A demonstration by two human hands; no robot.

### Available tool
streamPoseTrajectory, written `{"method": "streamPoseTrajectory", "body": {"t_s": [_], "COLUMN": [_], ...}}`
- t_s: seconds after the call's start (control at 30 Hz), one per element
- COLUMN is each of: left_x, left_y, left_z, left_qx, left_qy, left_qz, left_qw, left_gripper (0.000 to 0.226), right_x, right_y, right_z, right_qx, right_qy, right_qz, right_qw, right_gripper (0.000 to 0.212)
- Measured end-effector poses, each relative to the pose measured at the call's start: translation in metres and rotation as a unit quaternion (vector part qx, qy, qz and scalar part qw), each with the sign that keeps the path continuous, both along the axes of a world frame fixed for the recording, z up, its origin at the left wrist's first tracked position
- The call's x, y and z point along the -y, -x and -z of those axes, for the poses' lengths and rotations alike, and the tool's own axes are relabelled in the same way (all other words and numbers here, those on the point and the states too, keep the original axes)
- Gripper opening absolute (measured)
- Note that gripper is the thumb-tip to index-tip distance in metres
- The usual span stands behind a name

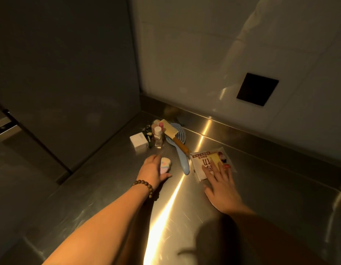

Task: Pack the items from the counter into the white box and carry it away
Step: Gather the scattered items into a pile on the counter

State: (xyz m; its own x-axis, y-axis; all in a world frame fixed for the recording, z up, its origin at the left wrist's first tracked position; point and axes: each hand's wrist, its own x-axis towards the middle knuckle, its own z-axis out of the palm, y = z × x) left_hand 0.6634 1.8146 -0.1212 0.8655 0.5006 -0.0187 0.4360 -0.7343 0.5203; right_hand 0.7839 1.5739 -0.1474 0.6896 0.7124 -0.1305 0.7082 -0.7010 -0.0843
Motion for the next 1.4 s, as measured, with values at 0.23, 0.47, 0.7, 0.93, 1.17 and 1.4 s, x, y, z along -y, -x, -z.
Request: {"method": "streamPoseTrajectory", "body": {"t_s": [0.23, 0.47, 0.7, 0.93, 1.17, 1.4], "left_x": [-0.008, 0.007, 0.011, 0.002, 0.009, 0.024], "left_y": [-0.007, 0.028, 0.029, -0.008, -0.028, -0.015], "left_z": [-0.005, -0.005, 0.013, 0.003, -0.007, -0.034], "left_qx": [-0.023, 0.026, -0.120, -0.149, -0.123, -0.028], "left_qy": [0.006, -0.123, -0.117, -0.095, -0.055, 0.003], "left_qz": [0.007, 0.007, 0.091, 0.098, 0.077, 0.022], "left_qw": [1.000, 0.992, 0.982, 0.979, 0.988, 0.999], "left_gripper": [0.089, 0.085, 0.100, 0.089, 0.076, 0.076], "right_x": [-0.050, -0.053, -0.050, -0.084, -0.096, -0.062], "right_y": [-0.010, -0.001, 0.007, -0.011, -0.018, 0.007], "right_z": [-0.023, -0.030, -0.010, -0.019, -0.032, -0.063], "right_qx": [-0.065, -0.028, -0.043, -0.044, -0.108, -0.155], "right_qy": [0.062, -0.103, -0.064, -0.010, -0.052, -0.121], "right_qz": [0.039, 0.093, 0.058, 0.014, 0.027, 0.069], "right_qw": [0.995, 0.990, 0.995, 0.999, 0.992, 0.978], "right_gripper": [0.062, 0.060, 0.058, 0.055, 0.052, 0.055]}}
